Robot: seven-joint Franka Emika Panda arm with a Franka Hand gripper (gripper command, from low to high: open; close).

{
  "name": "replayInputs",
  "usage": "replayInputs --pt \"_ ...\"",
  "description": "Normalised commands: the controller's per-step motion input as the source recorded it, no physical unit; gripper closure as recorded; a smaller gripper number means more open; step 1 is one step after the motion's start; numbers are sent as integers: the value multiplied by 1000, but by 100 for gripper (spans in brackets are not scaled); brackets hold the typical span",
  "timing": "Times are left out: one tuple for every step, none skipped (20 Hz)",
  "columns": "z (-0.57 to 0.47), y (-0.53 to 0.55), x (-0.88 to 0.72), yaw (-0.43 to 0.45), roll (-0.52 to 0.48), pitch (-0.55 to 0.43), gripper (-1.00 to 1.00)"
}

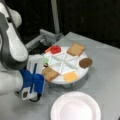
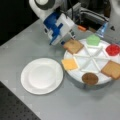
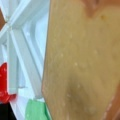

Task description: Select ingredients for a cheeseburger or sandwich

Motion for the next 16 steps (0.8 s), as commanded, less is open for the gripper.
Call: replayInputs --pt "-105 -222 356 128 325 16 -100" --pt "-112 -218 354 122 326 14 -100" --pt "-117 -217 350 122 324 14 -100" --pt "-120 -217 345 123 323 15 -100" --pt "-120 -219 341 125 319 16 -100" --pt "-120 -224 336 127 316 16 -100" --pt "-120 -229 331 129 313 17 -100" --pt "-117 -231 327 130 308 21 -100" --pt "-111 -230 323 131 306 22 -100" --pt "-107 -229 322 132 305 21 -100" --pt "-102 -224 324 131 304 19 -100" --pt "-96 -219 328 128 298 20 -100" --pt "-89 -216 332 128 289 24 -100" --pt "-81 -215 333 128 284 27 100" --pt "-74 -216 329 134 278 34 100" --pt "-71 -217 325 133 276 33 100"
